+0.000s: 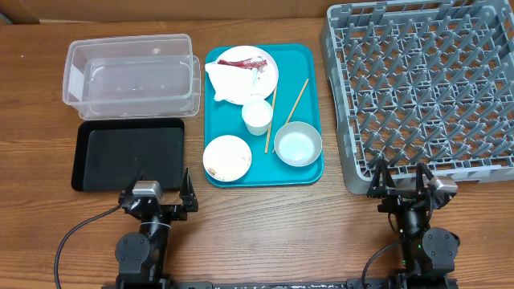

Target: Sort waste into correct bins and load items into the dishwasher

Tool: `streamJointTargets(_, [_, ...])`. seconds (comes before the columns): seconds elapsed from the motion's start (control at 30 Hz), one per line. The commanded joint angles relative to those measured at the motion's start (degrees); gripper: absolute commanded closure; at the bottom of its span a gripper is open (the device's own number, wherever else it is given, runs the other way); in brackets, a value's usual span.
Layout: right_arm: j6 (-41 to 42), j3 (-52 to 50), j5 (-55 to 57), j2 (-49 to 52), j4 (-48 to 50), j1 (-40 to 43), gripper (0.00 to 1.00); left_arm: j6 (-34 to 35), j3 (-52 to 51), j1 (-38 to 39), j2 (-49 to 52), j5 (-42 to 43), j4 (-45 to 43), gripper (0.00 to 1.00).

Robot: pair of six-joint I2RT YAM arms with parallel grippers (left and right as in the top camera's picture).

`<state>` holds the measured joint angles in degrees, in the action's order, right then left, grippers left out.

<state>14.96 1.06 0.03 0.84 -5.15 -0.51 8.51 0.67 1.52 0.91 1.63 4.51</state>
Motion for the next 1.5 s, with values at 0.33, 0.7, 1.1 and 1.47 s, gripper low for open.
streamJointTargets(0.33, [0.0,-0.6,0.3,-0.7,0.4,-0.3,0.0,-1.2,-0.4,0.4,-0.6,-0.5,-0.1,0.0])
streamJointTargets(0.7, [0.0,-0.6,0.3,-0.7,0.4,-0.3,0.0,-5.1,-0.4,0.4,-0.6,-1.6,-0.1,0.0])
streamJointTargets(1.1, [0.0,-0.6,-0.2,-0.7,0.9,-0.3,0.0,-5.1,-0.4,0.4,-0.6,-0.9,-0.1,0.0])
streamJointTargets(1.47, [0.0,-0.6,-0.9,-0.7,0.7,-0.3,0.0,-5.2,-0.4,0.4,-0.6,2.2,-1.2,0.0])
